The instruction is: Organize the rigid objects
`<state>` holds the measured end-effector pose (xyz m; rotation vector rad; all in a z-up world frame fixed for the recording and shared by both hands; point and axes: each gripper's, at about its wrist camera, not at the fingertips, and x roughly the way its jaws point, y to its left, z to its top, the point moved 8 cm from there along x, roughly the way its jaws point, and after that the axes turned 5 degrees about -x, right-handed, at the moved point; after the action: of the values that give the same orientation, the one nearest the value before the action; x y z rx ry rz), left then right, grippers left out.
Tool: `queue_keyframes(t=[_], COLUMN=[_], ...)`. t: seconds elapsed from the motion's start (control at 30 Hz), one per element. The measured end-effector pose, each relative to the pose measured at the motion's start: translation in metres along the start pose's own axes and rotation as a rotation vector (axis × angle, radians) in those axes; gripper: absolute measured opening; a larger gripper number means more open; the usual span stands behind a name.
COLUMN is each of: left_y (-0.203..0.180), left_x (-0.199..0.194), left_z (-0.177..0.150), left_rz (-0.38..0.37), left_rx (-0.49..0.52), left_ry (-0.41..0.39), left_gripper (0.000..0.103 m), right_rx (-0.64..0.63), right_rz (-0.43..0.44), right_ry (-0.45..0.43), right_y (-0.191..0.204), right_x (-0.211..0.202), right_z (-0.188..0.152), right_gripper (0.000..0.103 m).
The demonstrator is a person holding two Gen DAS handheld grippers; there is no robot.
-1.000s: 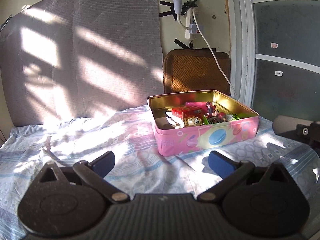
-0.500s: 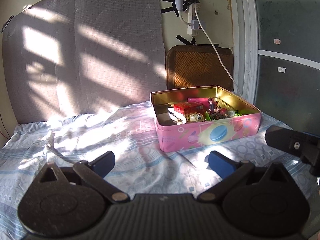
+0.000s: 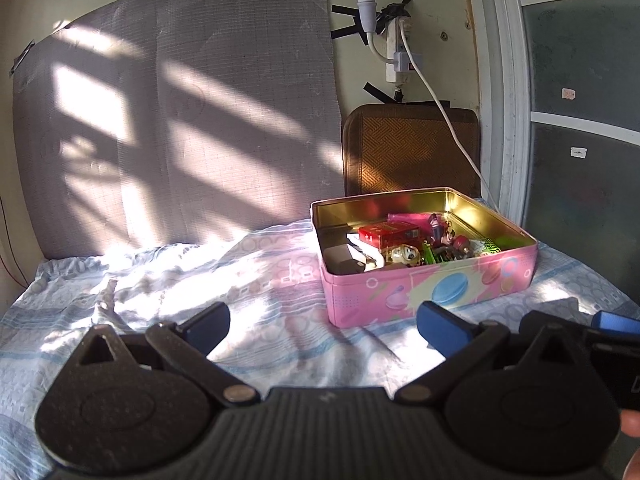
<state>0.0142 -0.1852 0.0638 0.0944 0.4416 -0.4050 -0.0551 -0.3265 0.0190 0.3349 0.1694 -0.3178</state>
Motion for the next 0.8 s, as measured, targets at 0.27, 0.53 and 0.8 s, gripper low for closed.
queue_keyframes(t=[0.27, 0.53, 0.8], left_y=[0.006, 0.006, 0.013], left_x=[0.021, 0.039, 0.053], left_z=[0.000, -0.002, 0.005], left_rz=[0.024, 0.036, 0.052], left_rx=[-0.030, -0.016, -0.021], left_ry=[0.031, 0.067, 0.071], left_gripper=[0.103, 0.103, 0.103], right_rx=[-0.019, -0.010, -0.018], right_rz=[-0.009, -0.001, 0.020], right_ry=[0.014, 0.022, -0.017], right_y=[0.000, -0.001, 0.008], right_x=[0.013, 0.025, 0.028], right_z=[-0.002, 0.002, 0.017], right_gripper=[0.103, 0.103, 0.103])
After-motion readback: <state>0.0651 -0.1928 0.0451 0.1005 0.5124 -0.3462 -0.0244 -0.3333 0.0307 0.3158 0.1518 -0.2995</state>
